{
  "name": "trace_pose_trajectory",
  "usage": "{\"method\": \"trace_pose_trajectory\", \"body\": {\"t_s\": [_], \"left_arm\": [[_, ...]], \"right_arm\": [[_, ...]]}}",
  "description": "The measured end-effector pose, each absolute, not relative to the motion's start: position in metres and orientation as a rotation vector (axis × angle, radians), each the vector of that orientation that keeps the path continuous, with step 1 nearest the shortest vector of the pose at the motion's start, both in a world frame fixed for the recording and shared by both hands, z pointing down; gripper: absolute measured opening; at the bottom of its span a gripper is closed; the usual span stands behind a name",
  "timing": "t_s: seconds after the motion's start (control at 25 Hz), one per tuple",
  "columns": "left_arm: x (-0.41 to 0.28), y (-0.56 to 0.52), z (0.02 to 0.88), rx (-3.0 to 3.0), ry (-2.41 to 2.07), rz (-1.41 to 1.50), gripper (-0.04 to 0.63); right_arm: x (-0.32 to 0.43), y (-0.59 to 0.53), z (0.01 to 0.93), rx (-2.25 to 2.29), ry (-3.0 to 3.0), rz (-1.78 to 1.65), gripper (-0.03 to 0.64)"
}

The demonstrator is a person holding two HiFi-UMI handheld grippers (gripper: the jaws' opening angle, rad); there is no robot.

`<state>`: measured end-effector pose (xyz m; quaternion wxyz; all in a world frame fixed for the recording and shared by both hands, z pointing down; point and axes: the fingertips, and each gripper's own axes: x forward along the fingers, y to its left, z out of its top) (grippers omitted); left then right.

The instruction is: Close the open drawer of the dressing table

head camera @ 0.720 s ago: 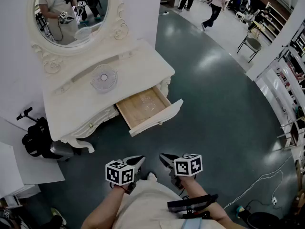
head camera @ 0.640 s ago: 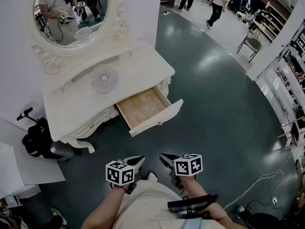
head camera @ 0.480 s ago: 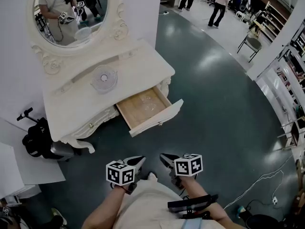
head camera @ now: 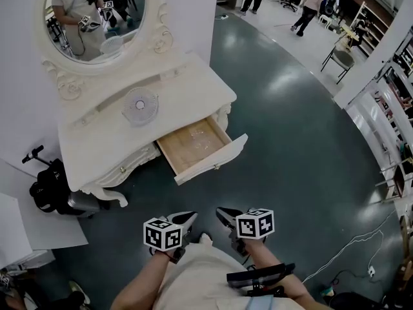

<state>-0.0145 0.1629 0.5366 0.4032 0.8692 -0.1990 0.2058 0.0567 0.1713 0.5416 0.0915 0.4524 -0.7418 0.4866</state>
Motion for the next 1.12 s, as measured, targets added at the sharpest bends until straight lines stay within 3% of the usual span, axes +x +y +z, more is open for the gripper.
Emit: {"method": "trace_pose_trajectory", "body": {"t_s": [1.12], "left_arm": [[0.014,0.122,0.541,2.190,-0.403,0.481,0.011]], "right_arm": [[0.081,0.129,0.539,1.473,-2.153,1.426,0.018]]}}
